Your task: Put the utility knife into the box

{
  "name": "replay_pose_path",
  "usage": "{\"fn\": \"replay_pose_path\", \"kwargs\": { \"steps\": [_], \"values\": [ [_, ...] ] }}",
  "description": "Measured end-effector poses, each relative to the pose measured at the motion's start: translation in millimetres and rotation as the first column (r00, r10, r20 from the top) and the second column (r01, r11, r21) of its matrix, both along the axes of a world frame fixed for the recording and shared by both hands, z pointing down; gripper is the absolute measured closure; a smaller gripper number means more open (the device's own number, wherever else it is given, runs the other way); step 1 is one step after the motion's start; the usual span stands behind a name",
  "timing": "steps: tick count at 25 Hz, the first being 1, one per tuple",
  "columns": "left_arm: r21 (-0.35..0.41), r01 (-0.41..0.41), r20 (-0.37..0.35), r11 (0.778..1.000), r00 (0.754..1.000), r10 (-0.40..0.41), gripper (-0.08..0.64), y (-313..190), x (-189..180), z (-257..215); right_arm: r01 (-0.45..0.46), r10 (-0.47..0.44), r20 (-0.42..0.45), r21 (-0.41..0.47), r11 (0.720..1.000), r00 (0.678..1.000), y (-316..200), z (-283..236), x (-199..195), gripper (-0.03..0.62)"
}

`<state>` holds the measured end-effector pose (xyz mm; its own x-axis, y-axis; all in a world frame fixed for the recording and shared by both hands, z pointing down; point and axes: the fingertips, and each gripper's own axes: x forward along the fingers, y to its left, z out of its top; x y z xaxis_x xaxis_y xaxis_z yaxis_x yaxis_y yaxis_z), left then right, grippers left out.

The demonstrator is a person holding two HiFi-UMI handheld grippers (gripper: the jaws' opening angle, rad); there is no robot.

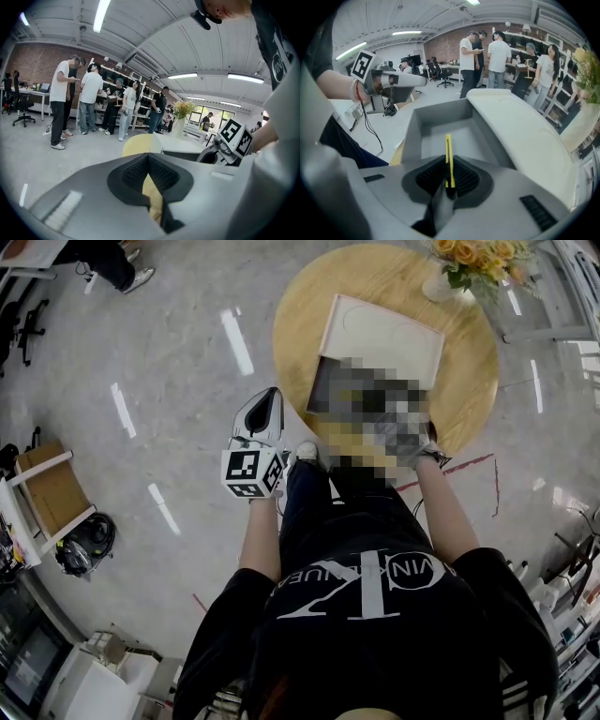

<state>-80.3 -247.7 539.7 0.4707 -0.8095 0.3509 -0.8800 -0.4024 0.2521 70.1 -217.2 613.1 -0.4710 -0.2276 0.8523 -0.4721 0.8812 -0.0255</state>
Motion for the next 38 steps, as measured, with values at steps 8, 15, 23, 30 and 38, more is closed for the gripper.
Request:
{"fn": "replay_pose_path", "kwargs": {
  "steps": [8, 15, 23, 30, 38],
  "values": [
    [-0.003, 0.004, -0.009, 1.0, 1.0, -0.004, 0.554, 3, -2, 1, -0.013, 0.013, -0.004, 0.006, 1.0, 1.0, -1, 2, 0, 0.535],
    [-0.002, 0.006, -0.01, 1.0, 1.0, -0.006, 0.554, 6, -7, 0, -0.035, 0.035, -0.009, 0.01, 0.999, 0.999, -1, 2, 2, 0.535],
    [0.006, -0.003, -0.01, 1.0, 1.0, 0.003, 0.554, 9, -8, -4, -0.064, 0.063, 0.008, 0.021, 0.998, 0.998, -2, -4, 2, 0.535],
    [0.027, -0.012, -0.02, 1.0, 1.0, 0.013, 0.554, 6, -7, -12, -0.109, 0.107, 0.037, 0.051, 0.993, 0.994, -3, -16, 6, 0.546],
    [0.064, -0.046, -0.018, 0.997, 0.999, 0.047, 0.554, -1, 4, -26, -0.219, 0.207, 0.119, 0.093, 0.971, 0.971, -10, -43, 21, 0.575]
  ]
}}
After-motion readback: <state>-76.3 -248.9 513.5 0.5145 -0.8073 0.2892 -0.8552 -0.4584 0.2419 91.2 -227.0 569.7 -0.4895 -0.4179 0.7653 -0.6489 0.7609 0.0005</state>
